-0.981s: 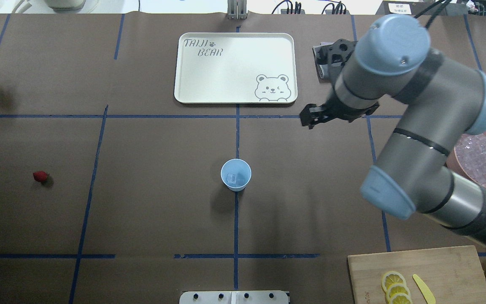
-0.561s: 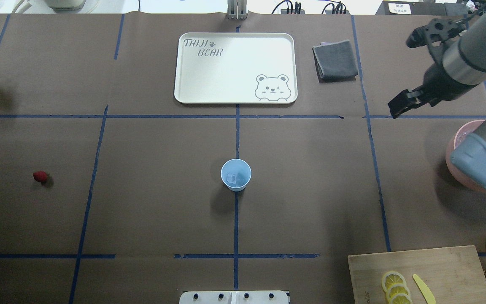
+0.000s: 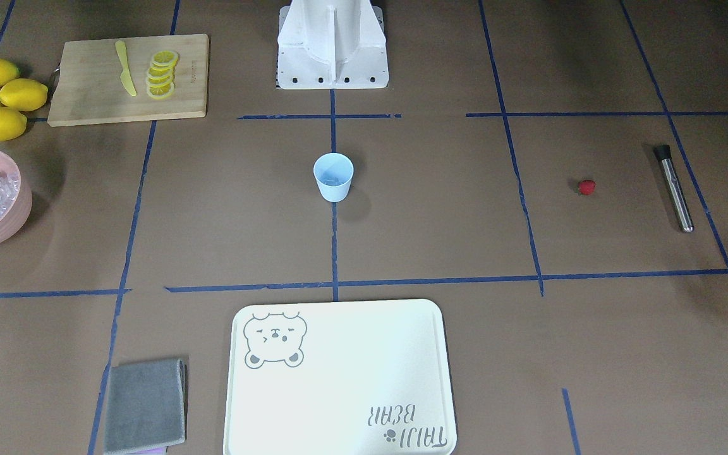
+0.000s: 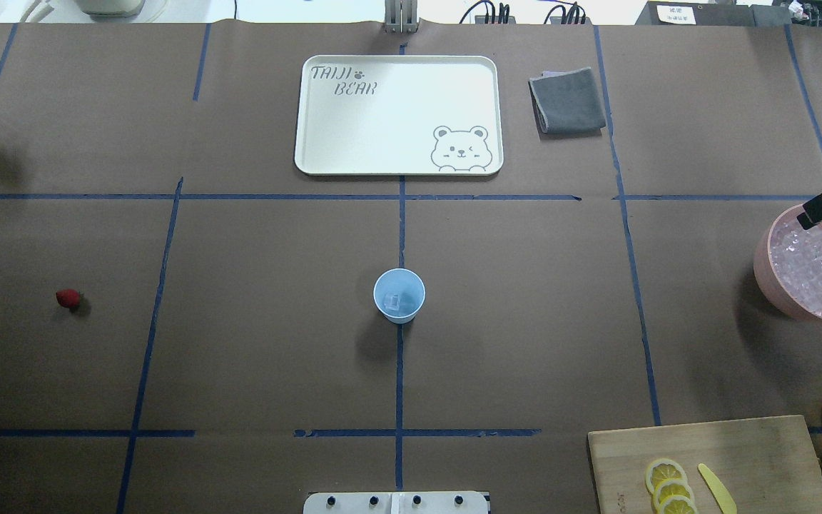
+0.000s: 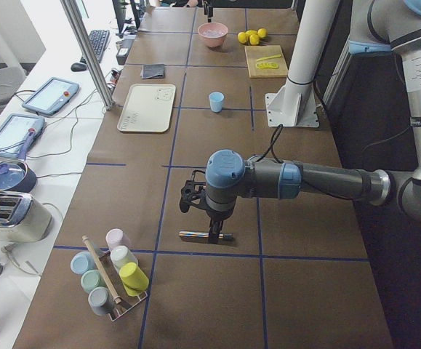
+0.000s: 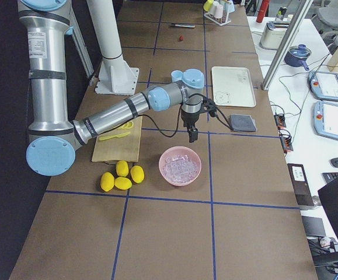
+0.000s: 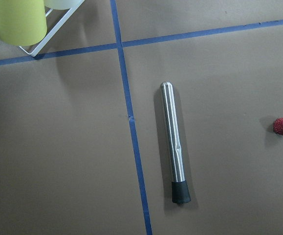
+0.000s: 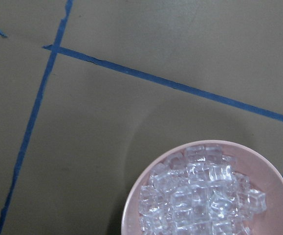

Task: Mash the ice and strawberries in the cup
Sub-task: 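Lower the right gripper into the bowl and grasp a third ice cube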

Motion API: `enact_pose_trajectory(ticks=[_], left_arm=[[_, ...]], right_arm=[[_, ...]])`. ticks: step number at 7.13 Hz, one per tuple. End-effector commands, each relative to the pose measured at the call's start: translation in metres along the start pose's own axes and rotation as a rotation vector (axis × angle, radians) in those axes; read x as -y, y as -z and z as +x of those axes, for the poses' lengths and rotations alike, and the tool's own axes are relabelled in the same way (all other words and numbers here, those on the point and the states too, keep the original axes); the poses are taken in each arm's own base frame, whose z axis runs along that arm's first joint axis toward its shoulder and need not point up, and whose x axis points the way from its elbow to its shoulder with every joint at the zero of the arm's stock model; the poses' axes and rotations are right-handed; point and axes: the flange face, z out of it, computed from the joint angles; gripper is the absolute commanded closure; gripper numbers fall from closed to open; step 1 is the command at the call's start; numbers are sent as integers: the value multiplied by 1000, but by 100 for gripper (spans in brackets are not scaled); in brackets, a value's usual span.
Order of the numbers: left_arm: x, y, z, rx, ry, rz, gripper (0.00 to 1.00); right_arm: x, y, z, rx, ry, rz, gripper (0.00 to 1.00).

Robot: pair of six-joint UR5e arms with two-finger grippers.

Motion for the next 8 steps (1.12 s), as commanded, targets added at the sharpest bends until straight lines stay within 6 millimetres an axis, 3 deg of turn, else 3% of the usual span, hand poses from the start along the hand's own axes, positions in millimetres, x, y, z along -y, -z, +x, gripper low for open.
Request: enact_pose_trajectory(ticks=[1,3,5,8], left_arm=[[1,-1,4,-35,0,2,0],[0,0,3,-35,3,3,0],[0,0,3,-35,3,3,0],[0,0,3,-35,2,4,0]], right_arm=[[-9,-31,30,0,-27,3,4],[-3,-68,58,21,-80,80,5],[-12,-88,74,15,-95,91,10],[-19,-106,68,9,-135,55,20]])
